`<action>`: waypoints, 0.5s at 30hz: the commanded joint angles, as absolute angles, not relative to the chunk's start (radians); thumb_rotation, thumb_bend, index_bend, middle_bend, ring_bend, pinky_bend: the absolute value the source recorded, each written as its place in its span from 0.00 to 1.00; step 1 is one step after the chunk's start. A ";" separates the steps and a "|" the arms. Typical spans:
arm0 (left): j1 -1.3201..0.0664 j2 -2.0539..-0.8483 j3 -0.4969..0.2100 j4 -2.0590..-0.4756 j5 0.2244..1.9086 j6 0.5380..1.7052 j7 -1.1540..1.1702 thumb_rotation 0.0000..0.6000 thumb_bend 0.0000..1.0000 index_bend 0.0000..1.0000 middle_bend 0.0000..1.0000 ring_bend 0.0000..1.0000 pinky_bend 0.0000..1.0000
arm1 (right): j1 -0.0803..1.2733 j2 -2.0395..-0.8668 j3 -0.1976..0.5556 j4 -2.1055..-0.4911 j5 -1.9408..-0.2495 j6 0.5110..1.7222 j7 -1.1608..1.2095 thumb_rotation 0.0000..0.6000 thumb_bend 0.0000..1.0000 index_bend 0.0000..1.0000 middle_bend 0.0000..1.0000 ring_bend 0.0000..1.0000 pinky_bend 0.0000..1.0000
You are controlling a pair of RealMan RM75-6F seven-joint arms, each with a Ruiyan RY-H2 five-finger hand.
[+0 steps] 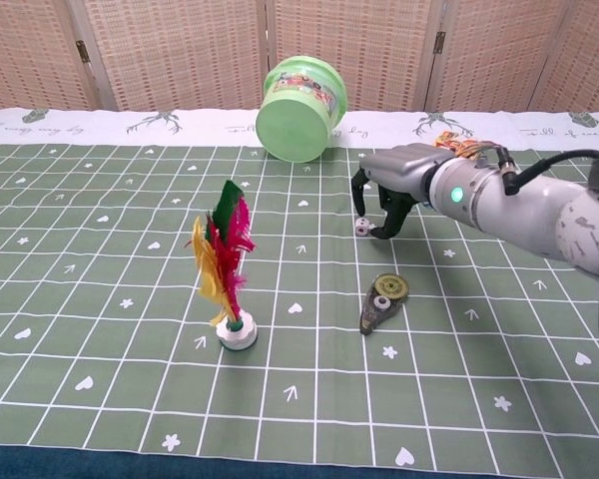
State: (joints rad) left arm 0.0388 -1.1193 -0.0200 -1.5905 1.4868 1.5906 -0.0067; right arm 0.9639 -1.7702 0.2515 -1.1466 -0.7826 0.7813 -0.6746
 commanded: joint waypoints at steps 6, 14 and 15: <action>0.041 -1.123 -0.022 -1.580 1.484 1.589 -0.014 1.00 0.39 0.24 0.02 0.03 0.09 | 0.987 -1.790 0.243 -1.124 -0.768 0.781 -0.673 1.00 0.26 0.47 0.98 1.00 1.00; 0.045 -1.124 -0.023 -1.573 1.479 1.587 -0.018 1.00 0.39 0.24 0.02 0.03 0.09 | 1.002 -1.803 0.236 -1.100 -0.747 0.778 -0.673 1.00 0.27 0.50 0.98 1.00 1.00; 0.045 -1.124 -0.023 -1.573 1.479 1.587 -0.018 1.00 0.39 0.24 0.02 0.03 0.09 | 1.003 -1.804 0.235 -1.096 -0.747 0.778 -0.672 1.00 0.27 0.50 0.98 1.00 1.00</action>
